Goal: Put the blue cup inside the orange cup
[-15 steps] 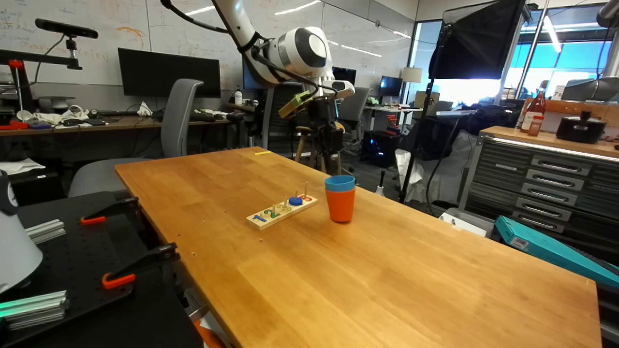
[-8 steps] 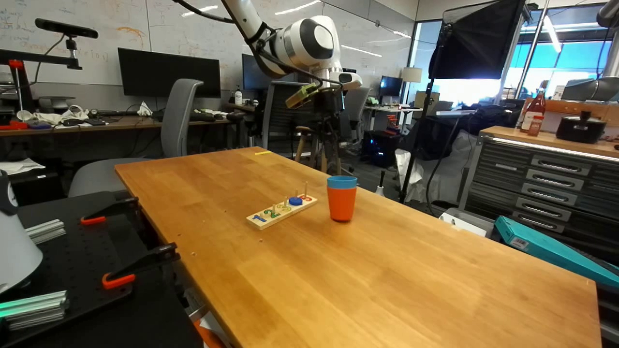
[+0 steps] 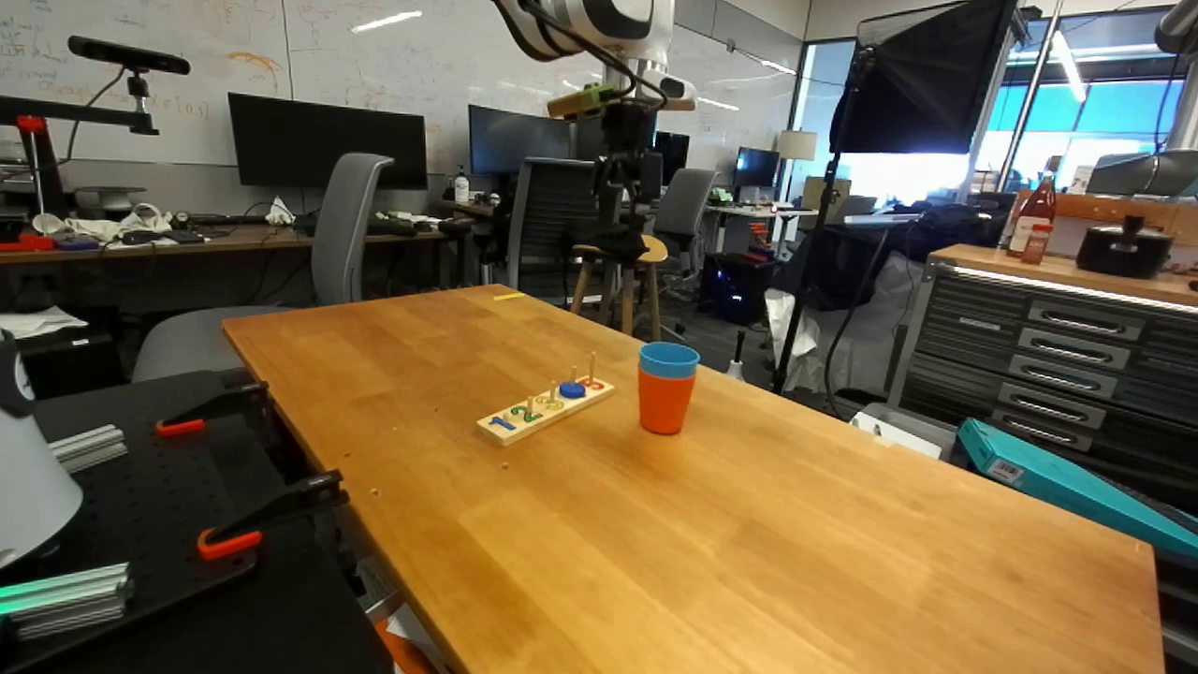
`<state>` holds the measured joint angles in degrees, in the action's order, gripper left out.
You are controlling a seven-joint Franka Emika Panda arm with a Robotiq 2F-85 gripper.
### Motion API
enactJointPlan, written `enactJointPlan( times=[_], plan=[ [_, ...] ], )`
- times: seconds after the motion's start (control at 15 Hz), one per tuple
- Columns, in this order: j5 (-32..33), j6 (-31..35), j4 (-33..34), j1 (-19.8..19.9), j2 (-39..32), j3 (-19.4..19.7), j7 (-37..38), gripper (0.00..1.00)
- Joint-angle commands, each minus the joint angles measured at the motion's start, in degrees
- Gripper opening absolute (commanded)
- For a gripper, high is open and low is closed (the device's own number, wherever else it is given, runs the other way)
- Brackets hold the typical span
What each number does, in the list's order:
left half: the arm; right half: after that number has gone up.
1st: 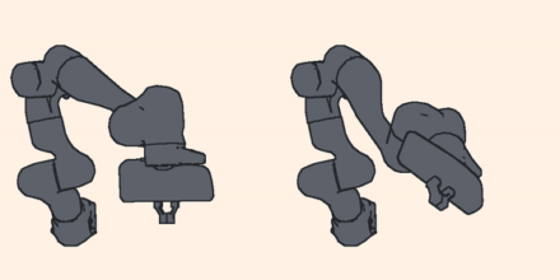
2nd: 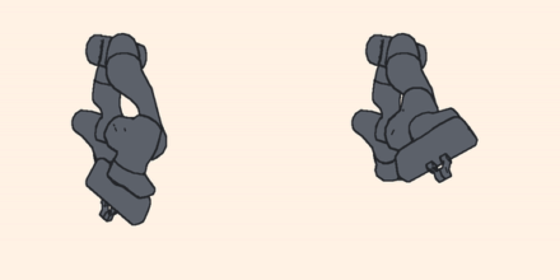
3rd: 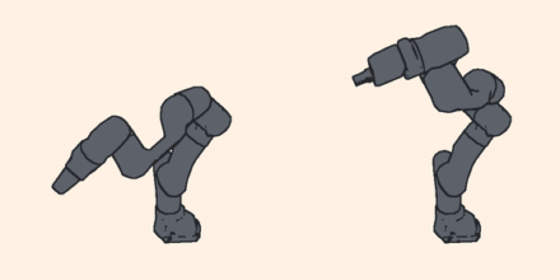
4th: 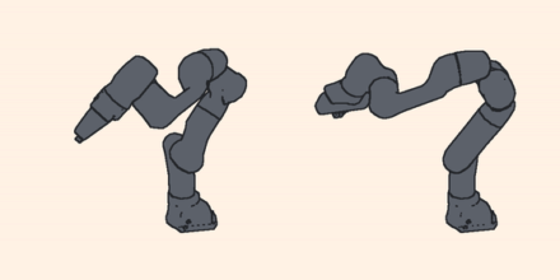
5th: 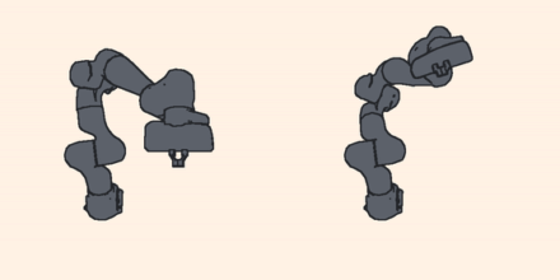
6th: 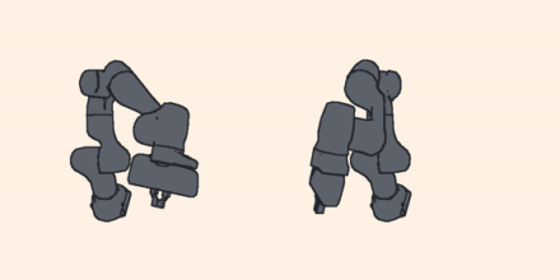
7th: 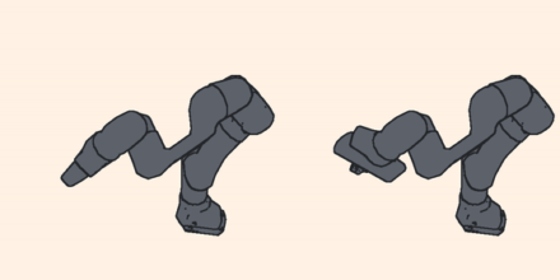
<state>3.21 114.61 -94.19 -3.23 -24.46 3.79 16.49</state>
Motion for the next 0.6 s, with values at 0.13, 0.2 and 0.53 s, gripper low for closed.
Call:
enactJointPlan(
  times=[0.13,0.2,0.53],
  plan=[
    [-9.8,-15.2,8.6,3.2,1.8,-3.6,-9.7,1.0],
    [-10.7,-17.2,9.8,3.4,1.8,-3.7,-10.6,1.0],
    [-7.7,-19.7,12.1,2.3,2.8,-3.7,-15.6,1.0]
  ],
)
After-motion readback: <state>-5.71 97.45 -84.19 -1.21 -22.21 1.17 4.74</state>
